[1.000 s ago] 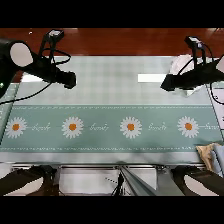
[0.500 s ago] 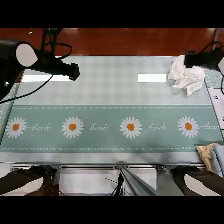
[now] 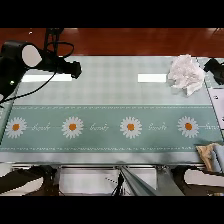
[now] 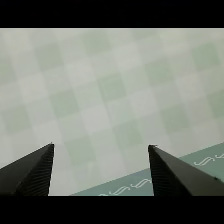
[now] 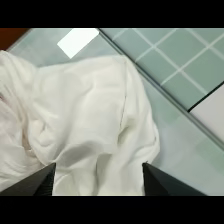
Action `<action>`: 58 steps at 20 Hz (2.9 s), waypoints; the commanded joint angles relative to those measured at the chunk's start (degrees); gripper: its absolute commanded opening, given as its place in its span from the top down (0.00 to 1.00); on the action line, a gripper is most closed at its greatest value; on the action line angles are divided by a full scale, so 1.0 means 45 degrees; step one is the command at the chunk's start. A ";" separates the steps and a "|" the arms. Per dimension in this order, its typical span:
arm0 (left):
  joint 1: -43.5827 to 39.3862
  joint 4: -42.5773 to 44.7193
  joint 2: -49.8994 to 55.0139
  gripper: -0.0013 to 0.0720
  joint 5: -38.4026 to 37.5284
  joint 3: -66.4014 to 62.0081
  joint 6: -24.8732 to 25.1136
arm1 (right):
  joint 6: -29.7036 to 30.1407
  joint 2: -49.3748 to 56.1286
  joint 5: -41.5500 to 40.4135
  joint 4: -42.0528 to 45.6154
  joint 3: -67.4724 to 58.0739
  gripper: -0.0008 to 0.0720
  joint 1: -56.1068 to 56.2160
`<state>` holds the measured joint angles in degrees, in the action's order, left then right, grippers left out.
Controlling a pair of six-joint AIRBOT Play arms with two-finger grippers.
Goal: Fold the shirts.
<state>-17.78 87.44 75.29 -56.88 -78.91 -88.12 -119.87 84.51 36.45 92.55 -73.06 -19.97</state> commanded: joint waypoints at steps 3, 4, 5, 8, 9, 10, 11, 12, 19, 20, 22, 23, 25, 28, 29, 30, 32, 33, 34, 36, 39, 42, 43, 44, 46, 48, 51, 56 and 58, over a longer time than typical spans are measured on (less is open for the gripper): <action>-0.0024 -0.0549 0.0039 0.01 -0.0151 -0.0010 -0.0063 | 0.0704 0.2166 -0.1656 -0.3832 -0.0019 0.15 -0.0097; -0.0019 -0.0675 0.0039 0.01 -0.0253 -0.0010 -0.0063 | 0.0699 0.2424 -0.2288 -0.3832 -0.0019 0.15 0.0117; -0.0019 -0.0680 0.0039 0.01 -0.0398 -0.0010 -0.0058 | 0.0680 0.2705 -0.3011 -0.3891 -0.0019 0.15 0.0359; -0.0019 -0.0680 0.0039 0.01 -0.0899 -0.0010 -0.0058 | 0.0646 0.3478 -0.4682 -0.4585 -0.0019 0.15 0.1005; -0.0019 -0.0680 0.0039 0.01 -0.0991 -0.0010 -0.0058 | 0.0636 0.3735 -0.4906 -0.4872 -0.0019 0.16 0.1166; -0.0019 -0.0680 0.0039 0.01 -0.1064 -0.0010 -0.0058 | 0.0636 0.3963 -0.4945 -0.5085 -0.0019 0.21 0.1297; -0.0019 -0.0680 0.0039 0.01 -0.1141 -0.0010 -0.0058 | 0.0641 0.4119 -0.4915 -0.5255 -0.0019 0.38 0.1384; -0.0019 -0.0680 0.0034 0.01 -0.1200 -0.0010 -0.0058 | 0.0641 0.4143 -0.4809 -0.5309 -0.0019 0.78 0.1472; -0.0019 -0.0729 -0.0194 0.01 -0.3434 -0.1282 -0.0058 | 0.4274 0.0267 -0.4381 -0.5493 -0.0019 0.95 0.2089; -0.0019 -0.0801 -0.0296 0.01 -0.3755 -0.1783 -0.0053 | 0.5022 -0.0821 -0.4289 -0.5498 -0.0019 0.95 0.2370; -0.0019 -0.1161 -0.0631 0.01 -0.4313 -0.3041 -0.0053 | 0.6110 -0.3002 -0.4235 -0.5498 -0.0019 0.95 0.3026; -0.0019 -0.1418 -0.0879 0.01 -0.4541 -0.3789 -0.0053 | 0.6377 -0.4041 -0.4235 -0.5498 -0.0019 0.95 0.3381; -0.0019 -0.1914 -0.1452 0.01 -0.4770 -0.5221 -0.0058 | 0.6455 -0.6105 -0.4245 -0.5498 -0.0019 0.95 0.4109; -0.0019 -0.2239 -0.2545 0.01 -0.4765 -0.7067 -0.0058 | 0.6441 -0.8738 -0.4216 -0.5518 -0.0019 0.95 0.5153; -0.0019 -0.2244 -0.2963 0.01 -0.4765 -0.7563 -0.0058 | 0.6445 -0.9403 -0.4167 -0.5600 -0.0019 0.95 0.5484; -0.0019 -0.2239 -0.3327 0.01 -0.4765 -0.7922 -0.0058 | 0.6441 -1.0054 -0.4075 -0.5756 -0.0019 0.95 0.5814; -0.0019 -0.2239 -0.4153 0.01 -0.4750 -0.8223 -0.0058 | 0.6441 -1.0987 -0.3609 -0.5897 -0.0019 0.95 0.6373; -0.0019 -0.2234 -0.4512 0.01 -0.4775 -0.8223 -0.0058 | 0.6426 -1.1268 -0.3196 -0.5897 -0.0019 0.95 0.6625; -0.0019 -0.2234 -0.4779 0.01 -0.4847 -0.8223 -0.0058 | 0.6411 -1.1400 -0.2521 -0.5901 -0.0019 0.95 0.6868; -0.0019 -0.2239 -0.5110 0.01 -0.4979 -0.8208 -0.0073 | 0.6411 -1.1157 -0.0573 -0.6251 -0.0019 0.95 0.7383; -0.0019 -0.2205 -0.5071 0.01 -0.5625 -0.7907 -0.0588 | 0.6455 -0.9617 0.2769 -0.6732 -0.0015 0.95 0.8947; -0.0019 -0.2205 -0.5042 0.01 -0.5979 -0.6484 -0.0593 | 0.6450 -0.6887 0.4056 -0.5629 0.0092 0.95 1.1604; -0.0019 -0.2205 -0.5042 0.01 -0.6096 -0.5853 -0.0656 | 0.6353 -0.5911 0.4080 -0.4998 0.0146 0.95 1.2429; -0.0019 -0.2205 -0.5042 0.01 -0.6178 -0.5090 -0.0962 | 0.5989 -0.4813 0.4177 -0.4129 0.0199 0.95 1.3211; -0.0024 -0.2317 -0.5047 0.01 -0.6193 -0.3478 -0.1379 | 0.4993 -0.2676 0.4872 -0.2390 0.0209 0.95 1.4222; -0.0024 -0.2608 -0.5042 0.01 -0.6159 -0.1875 -0.1399 | 0.4881 -0.0801 0.5532 -0.1778 0.0204 0.95 1.4668; -0.0024 -0.2788 -0.5047 0.01 -0.5688 0.0597 -0.1394 | 0.4911 0.0627 0.5858 -0.1700 0.0204 0.70 1.4571; -0.0019 -0.3429 -0.5047 0.01 -0.4163 0.4226 -0.1064 | 0.6407 -0.1336 0.8048 -0.0471 0.0189 0.33 1.3172; -0.0019 -0.4371 -0.5047 0.01 -0.3565 0.5663 -0.0661 | 0.6407 -0.2846 0.8646 0.1141 0.0194 0.32 1.2371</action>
<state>-17.85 72.42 52.62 -77.08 -62.41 -93.19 -92.68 77.91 69.73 89.23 -72.16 39.53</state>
